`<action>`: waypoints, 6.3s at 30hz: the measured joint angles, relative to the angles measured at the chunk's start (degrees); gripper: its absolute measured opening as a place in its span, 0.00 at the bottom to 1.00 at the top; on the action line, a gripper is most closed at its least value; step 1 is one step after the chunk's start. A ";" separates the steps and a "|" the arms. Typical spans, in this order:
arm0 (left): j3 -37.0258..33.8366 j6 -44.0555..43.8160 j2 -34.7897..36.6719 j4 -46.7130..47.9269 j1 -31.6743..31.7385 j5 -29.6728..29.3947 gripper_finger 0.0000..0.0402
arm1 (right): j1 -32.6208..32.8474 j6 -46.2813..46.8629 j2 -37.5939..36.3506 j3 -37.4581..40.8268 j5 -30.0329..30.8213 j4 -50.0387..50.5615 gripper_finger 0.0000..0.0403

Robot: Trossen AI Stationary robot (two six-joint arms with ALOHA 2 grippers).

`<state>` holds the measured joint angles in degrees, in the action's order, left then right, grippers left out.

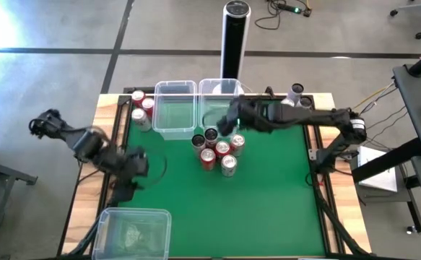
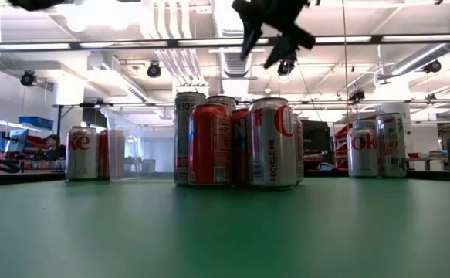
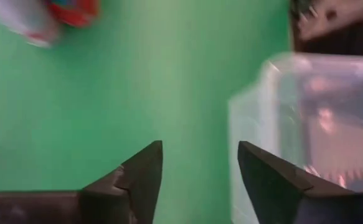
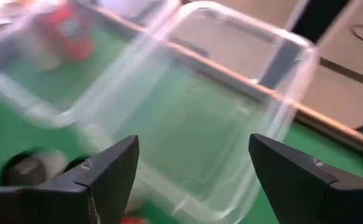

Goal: Sort soda cans
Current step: Move the bottom transparent bin to the top right of the table

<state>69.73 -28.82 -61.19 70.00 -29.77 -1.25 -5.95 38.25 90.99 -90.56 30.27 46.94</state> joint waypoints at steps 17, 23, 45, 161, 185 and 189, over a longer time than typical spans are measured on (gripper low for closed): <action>-0.13 -9.87 -13.37 -3.00 -14.63 0.04 0.55 | 20.73 9.65 1.81 0.02 3.97 -0.81 0.76; -0.13 -8.74 -19.22 -3.12 -13.37 3.61 0.55 | 24.36 7.36 1.64 0.02 0.24 -1.03 0.75; 10.69 1.65 -37.37 -12.69 9.54 3.64 0.02 | 40.86 7.25 0.93 0.02 -6.61 4.40 0.64; 61.77 -1.32 -18.10 14.53 -13.47 -63.80 0.40 | -45.35 -20.64 -21.46 -12.42 -20.75 25.01 0.06; 61.75 0.49 -23.84 12.24 -8.30 -68.41 0.40 | -33.70 -64.72 -19.65 4.67 -37.89 35.89 0.05; 61.75 0.29 -24.65 11.89 -7.48 -68.59 0.40 | -29.50 -67.97 -18.16 11.16 -37.34 27.20 0.05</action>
<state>131.48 -28.54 -85.84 81.89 -37.25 -69.84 -35.46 -29.72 72.82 -79.40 -7.07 74.13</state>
